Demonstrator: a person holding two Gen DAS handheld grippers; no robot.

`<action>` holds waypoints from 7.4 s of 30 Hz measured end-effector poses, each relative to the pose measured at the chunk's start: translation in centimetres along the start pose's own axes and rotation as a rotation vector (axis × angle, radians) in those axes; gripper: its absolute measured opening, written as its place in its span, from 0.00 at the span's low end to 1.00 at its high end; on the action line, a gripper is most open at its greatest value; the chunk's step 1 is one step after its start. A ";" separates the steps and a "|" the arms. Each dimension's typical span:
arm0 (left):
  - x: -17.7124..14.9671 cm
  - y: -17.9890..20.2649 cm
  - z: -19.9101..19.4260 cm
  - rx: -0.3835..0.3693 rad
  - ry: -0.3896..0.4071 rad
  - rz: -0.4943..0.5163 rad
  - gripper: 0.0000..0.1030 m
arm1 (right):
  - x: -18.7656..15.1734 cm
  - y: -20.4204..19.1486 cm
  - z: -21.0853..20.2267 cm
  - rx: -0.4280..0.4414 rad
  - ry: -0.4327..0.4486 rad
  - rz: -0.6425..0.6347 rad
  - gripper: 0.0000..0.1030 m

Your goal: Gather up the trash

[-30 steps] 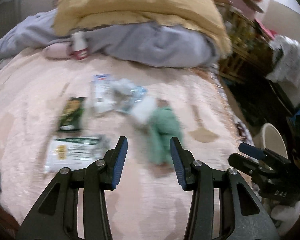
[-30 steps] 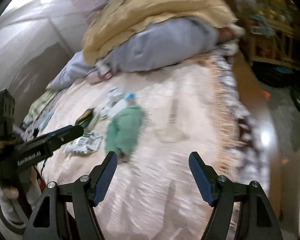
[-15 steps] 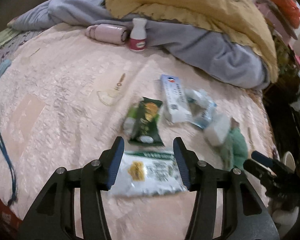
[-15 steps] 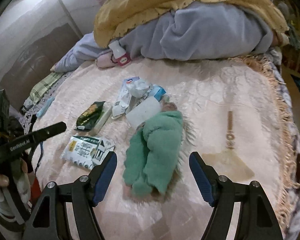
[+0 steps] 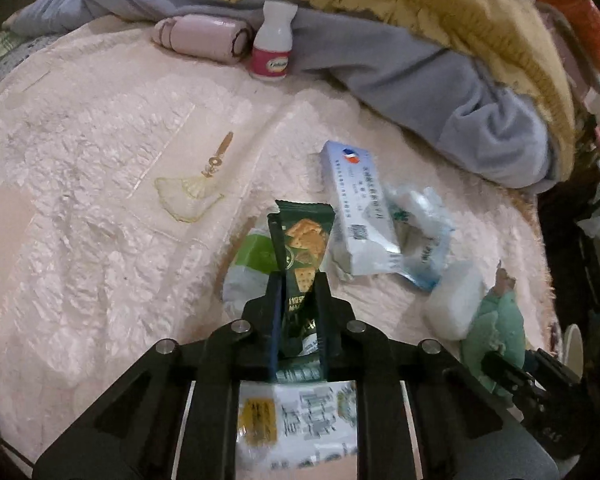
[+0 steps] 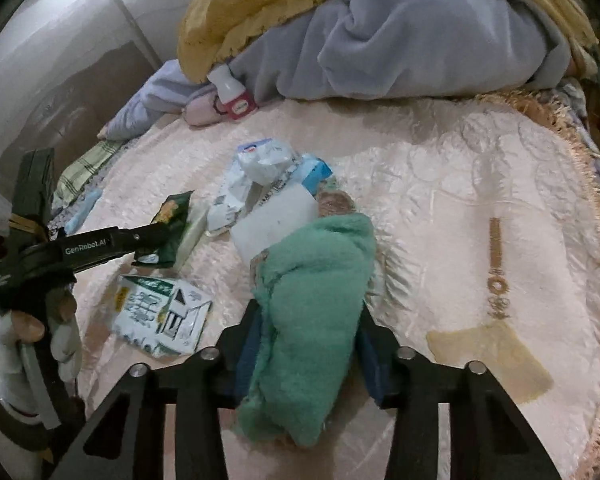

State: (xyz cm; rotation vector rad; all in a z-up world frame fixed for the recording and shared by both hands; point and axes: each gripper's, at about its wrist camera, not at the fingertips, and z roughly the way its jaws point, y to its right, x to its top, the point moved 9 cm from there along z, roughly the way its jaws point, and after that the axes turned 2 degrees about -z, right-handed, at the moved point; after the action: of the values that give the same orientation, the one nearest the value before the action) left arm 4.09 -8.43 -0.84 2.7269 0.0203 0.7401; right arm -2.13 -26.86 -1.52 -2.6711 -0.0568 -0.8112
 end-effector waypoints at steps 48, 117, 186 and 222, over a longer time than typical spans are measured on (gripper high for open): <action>-16.7 34.3 -7.2 -0.334 -0.010 0.517 0.10 | -9.8 15.4 -25.7 -0.207 0.281 0.250 0.40; -21.8 45.5 -2.3 -0.422 -0.127 0.618 0.39 | -15.8 30.4 -30.9 -0.400 0.307 0.490 0.49; -5.9 -0.3 -4.2 -0.074 -0.014 -0.027 0.33 | 3.2 -2.2 1.4 0.044 0.021 0.019 0.40; -7.7 15.4 -9.0 -0.194 0.117 0.208 0.18 | -4.1 4.1 -13.6 -0.024 0.158 0.069 0.40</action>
State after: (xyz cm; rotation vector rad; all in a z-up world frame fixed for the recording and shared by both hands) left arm -8.10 -21.13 7.38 2.5223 -0.2976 0.9072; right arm -12.23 -35.02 5.50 -2.6053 0.0838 -1.0031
